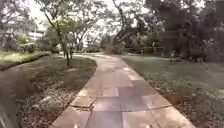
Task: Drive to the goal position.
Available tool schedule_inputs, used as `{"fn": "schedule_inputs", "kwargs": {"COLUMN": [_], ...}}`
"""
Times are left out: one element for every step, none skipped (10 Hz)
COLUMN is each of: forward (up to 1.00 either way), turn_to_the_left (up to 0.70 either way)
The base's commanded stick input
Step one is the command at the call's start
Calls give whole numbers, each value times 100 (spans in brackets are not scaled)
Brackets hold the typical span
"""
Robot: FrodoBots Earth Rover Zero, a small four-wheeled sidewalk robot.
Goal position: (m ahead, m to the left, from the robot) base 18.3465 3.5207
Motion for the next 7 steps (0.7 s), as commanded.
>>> {"fn": "schedule_inputs", "kwargs": {"forward": [100,100,100,100,100,100,100], "turn_to_the_left": [0,0,0,0,0,0,0]}}
